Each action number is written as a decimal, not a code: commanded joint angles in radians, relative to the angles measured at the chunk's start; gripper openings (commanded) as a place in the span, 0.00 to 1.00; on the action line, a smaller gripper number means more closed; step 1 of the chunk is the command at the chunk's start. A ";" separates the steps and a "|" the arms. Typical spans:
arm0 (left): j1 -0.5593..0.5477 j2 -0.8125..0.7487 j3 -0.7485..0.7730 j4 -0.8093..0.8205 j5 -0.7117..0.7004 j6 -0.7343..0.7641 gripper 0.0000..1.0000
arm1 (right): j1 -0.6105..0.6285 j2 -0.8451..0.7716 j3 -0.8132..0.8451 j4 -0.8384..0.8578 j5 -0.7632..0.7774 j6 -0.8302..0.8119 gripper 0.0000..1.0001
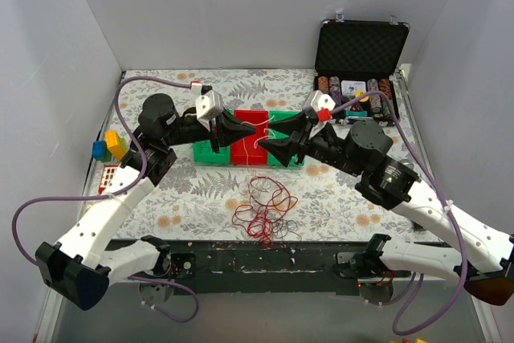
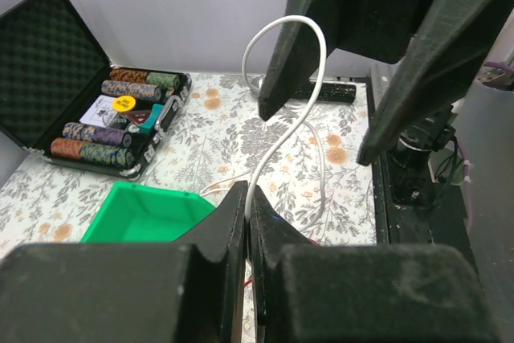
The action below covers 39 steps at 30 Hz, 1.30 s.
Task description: Untangle the cables
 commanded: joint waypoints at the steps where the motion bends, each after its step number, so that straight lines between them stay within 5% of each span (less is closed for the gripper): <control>1: -0.005 -0.009 0.072 -0.058 -0.072 0.071 0.00 | 0.003 -0.046 -0.036 -0.046 0.039 -0.004 0.64; 4: -0.005 0.010 0.135 -0.042 -0.136 0.102 0.00 | 0.004 -0.061 -0.095 -0.090 0.045 0.005 0.86; 10: -0.005 0.057 0.319 -0.126 -0.135 0.122 0.00 | 0.004 -0.052 -0.264 -0.003 0.117 0.038 0.88; 20: -0.005 0.066 0.405 -0.191 -0.092 0.109 0.00 | 0.004 -0.003 -0.406 0.485 0.102 -0.024 0.90; 39: -0.005 0.152 0.680 -0.177 -0.070 0.040 0.03 | 0.004 0.350 -0.341 0.558 -0.090 0.067 0.92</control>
